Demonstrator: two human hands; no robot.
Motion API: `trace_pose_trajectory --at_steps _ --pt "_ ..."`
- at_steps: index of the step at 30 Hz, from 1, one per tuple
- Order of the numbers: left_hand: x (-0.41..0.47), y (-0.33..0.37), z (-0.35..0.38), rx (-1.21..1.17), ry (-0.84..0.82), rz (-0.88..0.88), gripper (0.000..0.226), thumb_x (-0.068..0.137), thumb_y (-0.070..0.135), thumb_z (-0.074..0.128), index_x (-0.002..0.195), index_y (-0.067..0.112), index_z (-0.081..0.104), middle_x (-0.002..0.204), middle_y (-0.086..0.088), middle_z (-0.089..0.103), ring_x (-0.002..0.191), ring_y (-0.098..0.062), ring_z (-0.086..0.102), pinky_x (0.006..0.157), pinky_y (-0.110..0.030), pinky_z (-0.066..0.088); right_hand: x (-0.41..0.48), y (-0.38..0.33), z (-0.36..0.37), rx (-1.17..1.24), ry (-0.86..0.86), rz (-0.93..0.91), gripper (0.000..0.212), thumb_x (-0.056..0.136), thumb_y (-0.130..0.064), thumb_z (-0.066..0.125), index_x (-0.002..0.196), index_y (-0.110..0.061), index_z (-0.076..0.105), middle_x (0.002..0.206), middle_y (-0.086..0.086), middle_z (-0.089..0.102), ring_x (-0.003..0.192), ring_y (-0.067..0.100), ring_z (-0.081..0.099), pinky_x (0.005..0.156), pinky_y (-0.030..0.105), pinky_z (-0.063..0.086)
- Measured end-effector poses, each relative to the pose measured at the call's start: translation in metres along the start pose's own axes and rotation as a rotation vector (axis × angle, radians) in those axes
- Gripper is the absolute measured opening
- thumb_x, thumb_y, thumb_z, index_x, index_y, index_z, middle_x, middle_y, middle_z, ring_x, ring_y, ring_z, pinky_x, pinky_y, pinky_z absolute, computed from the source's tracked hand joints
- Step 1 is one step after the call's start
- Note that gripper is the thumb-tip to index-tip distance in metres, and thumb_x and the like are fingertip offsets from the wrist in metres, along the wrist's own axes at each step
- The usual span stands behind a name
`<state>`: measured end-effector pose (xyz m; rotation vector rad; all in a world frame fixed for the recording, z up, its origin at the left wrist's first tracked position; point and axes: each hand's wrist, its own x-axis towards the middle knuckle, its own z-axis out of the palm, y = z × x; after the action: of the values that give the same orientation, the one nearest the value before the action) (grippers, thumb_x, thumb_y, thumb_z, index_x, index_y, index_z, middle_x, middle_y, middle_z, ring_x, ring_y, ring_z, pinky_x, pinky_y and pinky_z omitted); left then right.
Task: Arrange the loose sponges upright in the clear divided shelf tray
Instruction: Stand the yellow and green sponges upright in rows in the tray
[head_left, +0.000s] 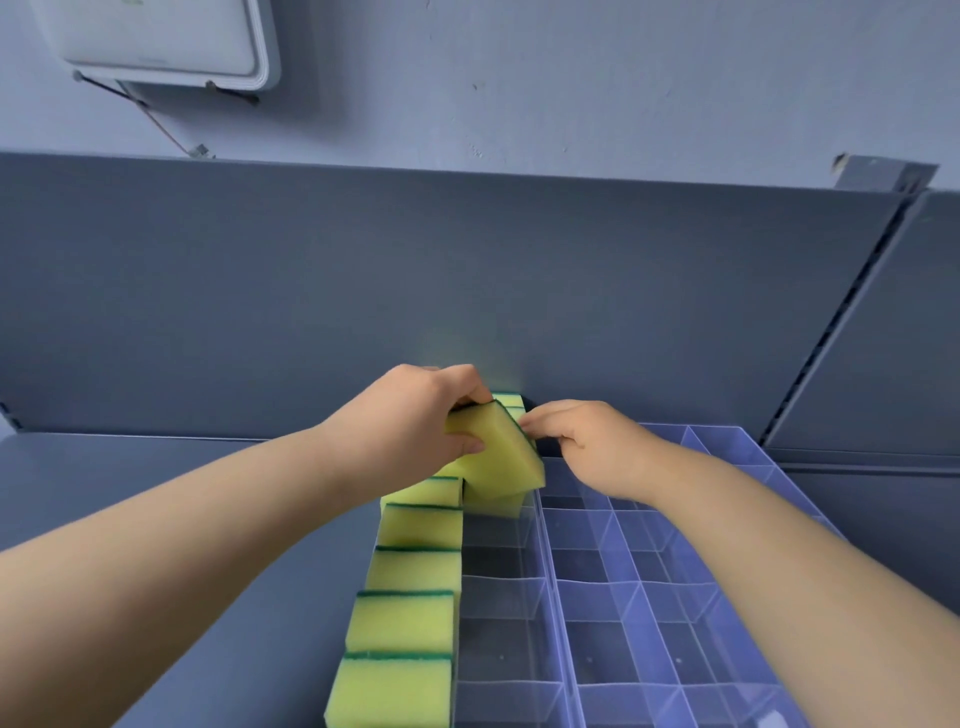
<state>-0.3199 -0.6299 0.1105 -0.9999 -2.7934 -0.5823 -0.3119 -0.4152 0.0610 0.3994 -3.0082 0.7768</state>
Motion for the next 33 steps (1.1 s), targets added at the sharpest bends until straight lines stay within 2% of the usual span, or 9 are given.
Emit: trace_pose_trajectory --at_steps 5,8,13,18,22,26,29,31,33 --pt "0.005 0.011 0.001 0.151 -0.082 0.059 0.037 0.084 0.033 0.065 0.118 0.027 0.052 0.105 0.006 0.06 0.097 -0.017 0.055 0.082 -0.031 0.047 0.0 -0.002 0.002 -0.043 -0.007 -0.019 0.064 0.078 0.013 0.029 0.12 -0.023 0.061 0.13 -0.008 0.053 0.12 0.014 0.047 0.105 0.029 0.036" --pt "0.007 0.015 0.002 0.222 -0.138 0.068 0.036 0.087 0.03 0.062 0.121 0.028 0.051 0.111 0.006 0.058 0.103 -0.019 0.053 0.084 -0.034 0.046 0.0 -0.001 0.003 -0.078 0.0 0.007 0.063 0.079 0.011 0.03 0.119 -0.028 0.06 0.13 -0.01 0.052 0.118 0.015 0.048 0.103 0.028 0.038" --pt "0.011 0.021 0.007 0.281 -0.149 0.091 0.035 0.089 0.029 0.059 0.122 0.027 0.051 0.116 0.004 0.054 0.106 -0.02 0.052 0.087 -0.036 0.045 -0.001 -0.006 0.0 -0.125 -0.028 -0.017 0.065 0.076 0.009 0.031 0.115 -0.034 0.061 0.124 -0.008 0.055 0.107 0.023 0.054 0.088 0.034 0.048" --pt "0.018 0.026 0.015 0.316 -0.166 0.108 0.033 0.089 0.028 0.058 0.121 0.02 0.054 0.117 0.0 0.051 0.104 -0.022 0.053 0.084 -0.035 0.047 -0.004 -0.012 -0.005 -0.158 -0.037 -0.058 0.059 0.079 0.012 0.034 0.119 -0.024 0.06 0.129 -0.007 0.052 0.109 0.021 0.051 0.09 0.032 0.045" --pt "0.021 0.025 0.022 0.374 -0.212 0.069 0.032 0.09 0.026 0.058 0.121 0.018 0.055 0.111 -0.004 0.058 0.102 -0.025 0.055 0.083 -0.037 0.048 -0.001 -0.005 -0.002 -0.091 -0.042 -0.063 0.069 0.075 0.013 0.03 0.12 -0.031 0.059 0.125 -0.007 0.055 0.11 0.02 0.053 0.093 0.033 0.045" --pt "0.018 0.02 0.038 0.396 -0.264 0.042 0.028 0.09 0.02 0.057 0.119 0.018 0.055 0.105 -0.004 0.061 0.097 -0.026 0.057 0.075 -0.033 0.048 0.002 -0.002 0.003 -0.113 -0.042 -0.112 0.068 0.076 0.016 0.031 0.124 -0.025 0.057 0.135 -0.009 0.048 0.125 0.014 0.042 0.108 0.027 0.032" --pt "0.016 0.021 0.046 0.433 -0.235 0.069 0.019 0.092 0.019 0.055 0.111 0.017 0.054 0.098 -0.002 0.059 0.094 -0.024 0.056 0.065 -0.028 0.039 0.001 -0.002 0.003 -0.167 -0.042 -0.141 0.062 0.08 0.015 0.031 0.128 -0.018 0.053 0.138 -0.008 0.045 0.128 0.012 0.035 0.106 0.012 0.02" --pt "0.016 0.021 0.046 0.443 -0.219 0.091 0.022 0.093 0.026 0.052 0.113 0.016 0.053 0.104 -0.003 0.056 0.102 -0.023 0.051 0.069 -0.03 0.036 0.0 -0.003 0.002 -0.17 -0.032 -0.167 0.061 0.081 0.015 0.031 0.129 -0.017 0.053 0.137 -0.006 0.045 0.127 0.013 0.035 0.102 0.01 0.019" --pt "0.015 0.019 0.045 0.432 -0.211 0.114 0.03 0.094 0.034 0.049 0.119 0.017 0.054 0.112 -0.002 0.053 0.108 -0.019 0.045 0.079 -0.029 0.037 -0.003 -0.004 0.003 -0.168 -0.027 -0.176 0.062 0.081 0.015 0.031 0.129 -0.018 0.052 0.137 -0.006 0.046 0.127 0.013 0.036 0.104 0.014 0.024"
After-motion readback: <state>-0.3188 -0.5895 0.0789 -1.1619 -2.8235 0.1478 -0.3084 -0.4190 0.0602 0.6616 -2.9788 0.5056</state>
